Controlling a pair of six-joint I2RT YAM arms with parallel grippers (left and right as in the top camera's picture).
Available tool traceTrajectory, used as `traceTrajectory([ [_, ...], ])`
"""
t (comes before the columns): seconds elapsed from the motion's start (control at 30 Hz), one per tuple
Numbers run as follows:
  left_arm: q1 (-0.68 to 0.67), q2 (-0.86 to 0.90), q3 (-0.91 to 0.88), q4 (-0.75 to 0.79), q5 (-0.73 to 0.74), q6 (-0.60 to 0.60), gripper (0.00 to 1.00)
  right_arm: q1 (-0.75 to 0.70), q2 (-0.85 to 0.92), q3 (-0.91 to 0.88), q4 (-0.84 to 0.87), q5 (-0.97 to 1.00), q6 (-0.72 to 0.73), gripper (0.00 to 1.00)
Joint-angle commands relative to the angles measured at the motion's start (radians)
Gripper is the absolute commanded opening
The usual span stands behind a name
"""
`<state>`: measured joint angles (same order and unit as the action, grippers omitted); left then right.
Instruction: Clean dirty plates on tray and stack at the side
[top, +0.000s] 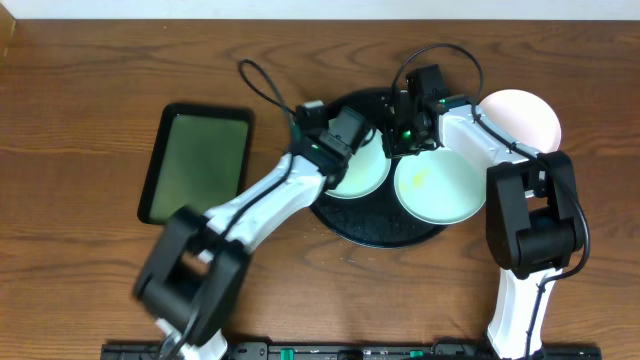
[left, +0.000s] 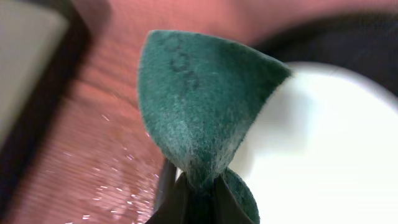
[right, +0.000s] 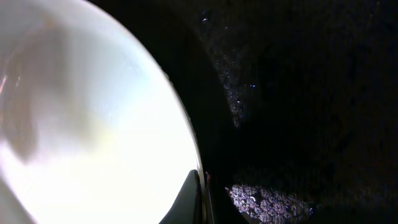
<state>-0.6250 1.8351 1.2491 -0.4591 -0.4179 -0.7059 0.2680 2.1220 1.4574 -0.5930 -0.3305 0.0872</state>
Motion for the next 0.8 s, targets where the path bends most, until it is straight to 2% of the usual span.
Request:
traceTrajectory([
  [0.0,0.008,-0.158,-0.002,-0.013,-0.061,0.014,0.08,0.003,0.008,0.013,0.015,-0.022,0.016,0.01],
  [0.17,0.058,-0.282,-0.002,-0.07,0.002,0.014,0.07,0.023,-0.069,0.018,0.016,0.0,-0.064,0.01],
  [0.27,0.119,-0.307,-0.002,-0.11,0.053,0.014,0.08,0.047,-0.134,0.018,0.017,0.117,-0.073,0.01],
  [0.43,0.238,-0.306,-0.002,-0.204,0.146,0.014,0.08,0.135,-0.256,0.018,0.016,0.448,-0.168,0.01],
  [0.6,0.342,-0.306,-0.002,-0.308,0.149,0.013,0.08,0.28,-0.352,0.018,0.04,0.862,-0.312,0.01],
  [0.77,0.411,-0.306,-0.002,-0.36,0.149,0.014,0.08,0.379,-0.378,0.018,0.088,1.081,-0.448,0.01],
])
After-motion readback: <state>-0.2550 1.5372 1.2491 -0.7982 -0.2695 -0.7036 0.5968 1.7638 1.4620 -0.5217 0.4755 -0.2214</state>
